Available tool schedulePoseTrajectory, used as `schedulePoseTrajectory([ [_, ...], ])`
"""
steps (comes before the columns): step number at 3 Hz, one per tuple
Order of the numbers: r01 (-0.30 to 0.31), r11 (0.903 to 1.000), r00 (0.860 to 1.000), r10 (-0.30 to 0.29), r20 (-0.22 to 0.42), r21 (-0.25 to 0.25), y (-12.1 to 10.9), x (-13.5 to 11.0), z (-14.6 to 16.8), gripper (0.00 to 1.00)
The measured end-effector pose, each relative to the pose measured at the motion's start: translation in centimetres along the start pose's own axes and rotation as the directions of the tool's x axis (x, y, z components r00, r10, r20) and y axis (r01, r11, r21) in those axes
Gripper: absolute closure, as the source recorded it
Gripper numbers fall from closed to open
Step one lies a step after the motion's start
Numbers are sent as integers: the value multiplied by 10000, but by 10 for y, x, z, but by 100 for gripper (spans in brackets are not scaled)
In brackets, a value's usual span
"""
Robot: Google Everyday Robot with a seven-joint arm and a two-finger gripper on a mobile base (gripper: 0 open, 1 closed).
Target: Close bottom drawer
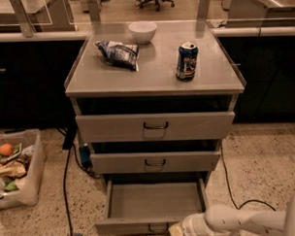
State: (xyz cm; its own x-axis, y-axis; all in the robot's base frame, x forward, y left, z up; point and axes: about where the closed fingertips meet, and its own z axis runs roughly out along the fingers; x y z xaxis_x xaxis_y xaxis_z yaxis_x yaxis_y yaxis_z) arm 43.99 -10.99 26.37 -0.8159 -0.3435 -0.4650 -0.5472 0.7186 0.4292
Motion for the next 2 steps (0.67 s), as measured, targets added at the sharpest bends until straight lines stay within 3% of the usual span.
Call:
schedulePoseTrajectory([
  [1,-741,9967,9971,735,205,317,-20,6,18,100],
  [2,-754,9966,9970,748,208,317,-21,7,19,100],
])
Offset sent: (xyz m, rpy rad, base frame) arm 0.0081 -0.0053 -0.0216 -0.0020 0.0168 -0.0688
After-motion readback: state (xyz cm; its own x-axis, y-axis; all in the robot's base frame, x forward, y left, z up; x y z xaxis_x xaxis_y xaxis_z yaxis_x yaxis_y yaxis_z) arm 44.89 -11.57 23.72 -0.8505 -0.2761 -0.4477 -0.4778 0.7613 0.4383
